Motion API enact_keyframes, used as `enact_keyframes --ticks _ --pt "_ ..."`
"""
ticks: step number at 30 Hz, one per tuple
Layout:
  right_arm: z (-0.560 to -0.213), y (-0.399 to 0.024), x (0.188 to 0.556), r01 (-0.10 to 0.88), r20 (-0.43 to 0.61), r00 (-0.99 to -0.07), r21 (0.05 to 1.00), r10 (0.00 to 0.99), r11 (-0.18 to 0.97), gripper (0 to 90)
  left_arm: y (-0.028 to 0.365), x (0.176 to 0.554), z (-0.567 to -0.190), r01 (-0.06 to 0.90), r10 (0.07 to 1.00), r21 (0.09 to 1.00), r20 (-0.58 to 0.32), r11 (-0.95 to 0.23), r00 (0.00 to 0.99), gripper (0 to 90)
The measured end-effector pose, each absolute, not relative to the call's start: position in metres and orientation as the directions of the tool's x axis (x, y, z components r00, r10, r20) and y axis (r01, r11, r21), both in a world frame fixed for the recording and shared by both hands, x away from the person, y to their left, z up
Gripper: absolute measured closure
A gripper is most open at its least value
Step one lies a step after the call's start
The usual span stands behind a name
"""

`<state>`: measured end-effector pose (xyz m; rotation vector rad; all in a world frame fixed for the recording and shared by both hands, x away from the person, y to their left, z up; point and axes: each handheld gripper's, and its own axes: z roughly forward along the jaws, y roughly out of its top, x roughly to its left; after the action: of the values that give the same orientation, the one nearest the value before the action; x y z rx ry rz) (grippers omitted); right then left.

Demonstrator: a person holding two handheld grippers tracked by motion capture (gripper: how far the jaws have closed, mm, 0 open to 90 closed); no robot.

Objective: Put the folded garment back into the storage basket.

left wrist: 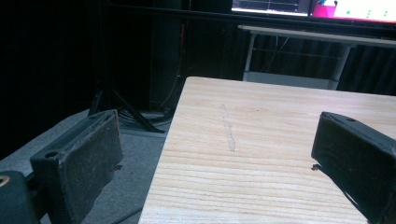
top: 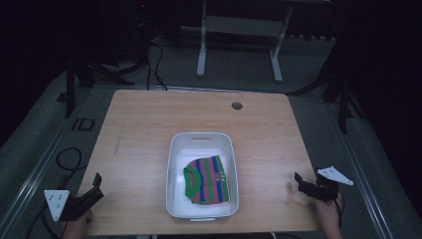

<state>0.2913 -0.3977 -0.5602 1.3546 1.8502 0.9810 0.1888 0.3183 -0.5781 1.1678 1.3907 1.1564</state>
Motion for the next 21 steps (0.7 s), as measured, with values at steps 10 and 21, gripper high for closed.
enact_keyframes --ticks 10,21 --pt "-0.559 -0.416 0.274 0.419 -0.049 -0.112 0.903 0.993 0.092 13.6 0.319 0.189 -0.578 0.093 0.992 0.991 -0.092 0.100 -0.091 2.2" --pt "-0.559 -0.420 0.271 0.410 -0.040 -0.077 0.910 0.996 0.069 13.7 0.318 0.189 -0.578 0.096 0.992 0.991 -0.086 0.094 -0.091 2.2"
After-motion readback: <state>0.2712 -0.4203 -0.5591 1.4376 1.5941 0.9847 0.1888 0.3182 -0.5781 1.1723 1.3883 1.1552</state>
